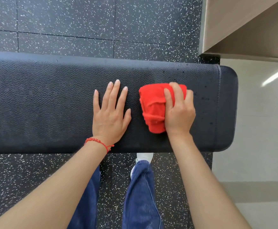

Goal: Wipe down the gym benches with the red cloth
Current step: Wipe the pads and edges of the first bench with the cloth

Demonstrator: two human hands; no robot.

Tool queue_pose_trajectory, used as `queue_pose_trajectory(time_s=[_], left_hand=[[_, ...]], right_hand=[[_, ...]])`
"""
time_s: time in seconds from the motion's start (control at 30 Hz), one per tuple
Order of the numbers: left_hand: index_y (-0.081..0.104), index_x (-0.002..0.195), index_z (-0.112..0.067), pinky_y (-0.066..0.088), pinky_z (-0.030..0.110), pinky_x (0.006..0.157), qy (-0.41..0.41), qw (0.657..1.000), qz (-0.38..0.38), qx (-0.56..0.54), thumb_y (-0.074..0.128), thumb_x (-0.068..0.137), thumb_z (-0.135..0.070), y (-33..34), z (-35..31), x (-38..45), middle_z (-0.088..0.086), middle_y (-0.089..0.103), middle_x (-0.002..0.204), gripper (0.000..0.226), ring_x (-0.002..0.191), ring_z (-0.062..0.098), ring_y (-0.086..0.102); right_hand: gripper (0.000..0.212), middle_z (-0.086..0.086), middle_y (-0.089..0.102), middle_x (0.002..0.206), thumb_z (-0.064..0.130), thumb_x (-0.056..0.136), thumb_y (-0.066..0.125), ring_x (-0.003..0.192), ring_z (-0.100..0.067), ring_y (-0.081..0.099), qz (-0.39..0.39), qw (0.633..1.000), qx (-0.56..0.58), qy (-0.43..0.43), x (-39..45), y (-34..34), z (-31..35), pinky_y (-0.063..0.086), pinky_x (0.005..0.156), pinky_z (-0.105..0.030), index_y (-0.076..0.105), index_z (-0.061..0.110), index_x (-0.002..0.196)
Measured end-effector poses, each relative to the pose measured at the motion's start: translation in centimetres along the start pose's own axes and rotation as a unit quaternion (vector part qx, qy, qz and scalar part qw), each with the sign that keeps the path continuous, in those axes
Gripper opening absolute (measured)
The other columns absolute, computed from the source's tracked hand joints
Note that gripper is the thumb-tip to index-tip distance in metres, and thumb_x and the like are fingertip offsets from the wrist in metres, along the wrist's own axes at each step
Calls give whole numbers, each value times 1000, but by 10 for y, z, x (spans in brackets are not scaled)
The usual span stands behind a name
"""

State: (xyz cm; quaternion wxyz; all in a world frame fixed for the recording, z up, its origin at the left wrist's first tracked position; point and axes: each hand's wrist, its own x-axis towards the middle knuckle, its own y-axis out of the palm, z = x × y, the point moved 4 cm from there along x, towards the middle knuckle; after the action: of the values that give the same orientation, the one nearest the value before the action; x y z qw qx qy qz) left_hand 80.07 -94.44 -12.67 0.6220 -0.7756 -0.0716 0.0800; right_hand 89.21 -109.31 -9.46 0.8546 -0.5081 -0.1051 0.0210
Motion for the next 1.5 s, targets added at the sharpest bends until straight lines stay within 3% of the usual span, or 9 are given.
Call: queue_pose_trajectory(time_s=[0.23,0.4,0.53,0.67,0.93,1.1,1.33,1.5], left_hand=[[40,139,-5,17,57,110,-5,1000,0,4,40,91,-30,-1,-1,1,17,32,148,54,137,32,28],[45,135,-2,17,59,109,-22,1000,-17,-12,43,90,-26,-4,-5,2,20,35,145,51,135,34,31],[46,134,-2,14,58,109,-15,999,-37,-18,44,90,-26,-4,-25,11,22,37,144,50,135,37,32],[44,136,-4,17,57,109,-3,999,-22,-28,44,89,-27,4,-51,20,21,36,145,52,135,35,31],[38,140,-6,14,55,111,-5,1000,-10,2,39,92,-31,13,-51,19,19,31,148,54,138,33,27],[38,140,-6,13,54,112,-5,1000,-10,7,38,92,-32,13,-52,19,20,31,148,54,138,33,26],[38,139,-6,13,54,111,-4,1000,-22,7,38,92,-32,14,-52,19,19,32,148,54,137,33,26],[37,140,-7,11,53,112,-5,1000,-25,8,37,92,-33,16,-51,19,19,31,148,54,138,32,24]], right_hand=[[34,-23,56,94,35,92,49,79,-41,57,-5,1000,-4,19,51,10,-4,46,59,-43,62,14,115],[32,-23,60,88,30,90,51,72,-38,61,-14,1000,6,4,10,-9,-20,50,58,-38,65,7,108],[34,-22,60,85,31,93,48,72,-35,63,11,1000,-15,-20,-44,-30,-48,47,66,-34,66,5,105],[35,-20,60,82,32,94,46,69,-33,62,36,999,-30,-25,-64,-41,-64,54,58,-36,67,6,104],[32,-24,60,86,31,89,52,73,-38,62,-3,1000,-10,8,27,-29,-60,50,57,-39,67,8,105],[35,-23,57,99,36,92,48,86,-39,56,1,999,-17,41,84,-16,-64,45,66,-42,61,14,116],[33,-25,59,90,30,89,56,75,-39,60,-17,999,6,43,45,-32,-75,48,58,-38,64,5,109],[36,-21,59,87,33,91,50,73,-36,62,4,1000,-10,18,-19,-54,-101,42,66,-30,63,3,107]])
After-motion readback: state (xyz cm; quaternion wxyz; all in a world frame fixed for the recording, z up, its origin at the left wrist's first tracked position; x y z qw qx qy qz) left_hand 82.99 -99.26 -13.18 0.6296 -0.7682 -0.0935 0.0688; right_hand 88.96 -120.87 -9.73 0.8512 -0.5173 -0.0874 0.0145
